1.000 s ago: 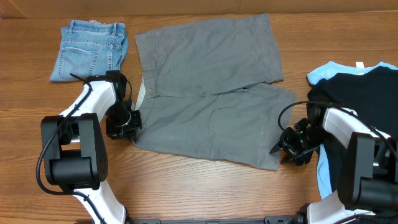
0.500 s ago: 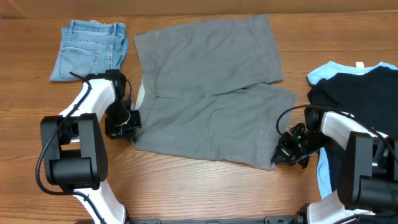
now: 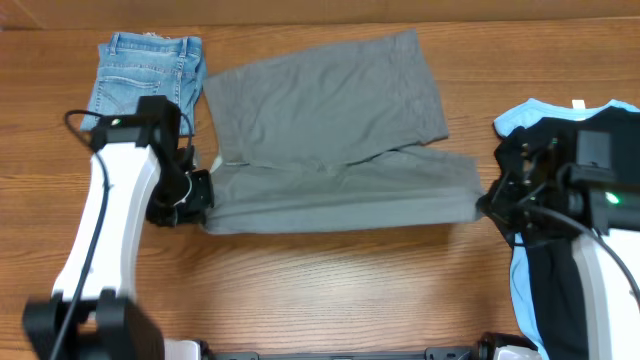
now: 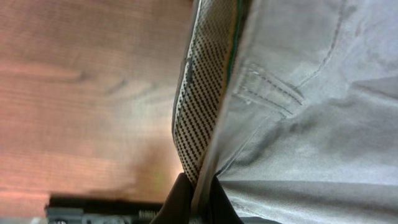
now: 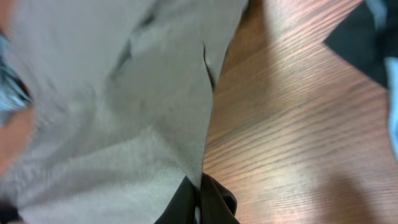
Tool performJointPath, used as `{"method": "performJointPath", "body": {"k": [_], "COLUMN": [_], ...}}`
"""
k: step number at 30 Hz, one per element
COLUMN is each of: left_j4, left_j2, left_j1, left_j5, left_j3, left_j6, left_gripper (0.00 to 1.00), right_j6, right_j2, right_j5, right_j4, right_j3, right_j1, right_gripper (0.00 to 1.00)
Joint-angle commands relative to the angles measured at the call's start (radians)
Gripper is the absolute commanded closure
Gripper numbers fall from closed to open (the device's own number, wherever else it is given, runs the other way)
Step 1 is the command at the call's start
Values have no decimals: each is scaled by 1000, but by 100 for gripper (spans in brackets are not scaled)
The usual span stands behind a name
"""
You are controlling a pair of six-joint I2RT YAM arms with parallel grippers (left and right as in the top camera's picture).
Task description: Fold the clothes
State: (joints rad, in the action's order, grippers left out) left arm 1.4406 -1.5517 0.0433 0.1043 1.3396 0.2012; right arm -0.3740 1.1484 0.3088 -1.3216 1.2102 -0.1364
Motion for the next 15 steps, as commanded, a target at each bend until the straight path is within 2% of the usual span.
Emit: {"method": "performJointPath", "body": {"k": [1, 7, 15], "left_j4": [46, 135, 126], "left_j2": [121, 284, 323], "left_j1": [3, 3, 2], "left_j5": [-56, -61, -82], "left_j3": [19, 19, 16], "left_j6": [32, 51, 82], "left_gripper": [96, 96, 95], "right_j6": [-89, -129, -163], "right_j2": [-76, -104, 12], "right_j5": [-162, -177, -178], "right_j4": [-30, -51, 131], "right_j3": [122, 240, 235], "right_j1": [-7, -7, -7], "right_gripper": [96, 96, 96]}}
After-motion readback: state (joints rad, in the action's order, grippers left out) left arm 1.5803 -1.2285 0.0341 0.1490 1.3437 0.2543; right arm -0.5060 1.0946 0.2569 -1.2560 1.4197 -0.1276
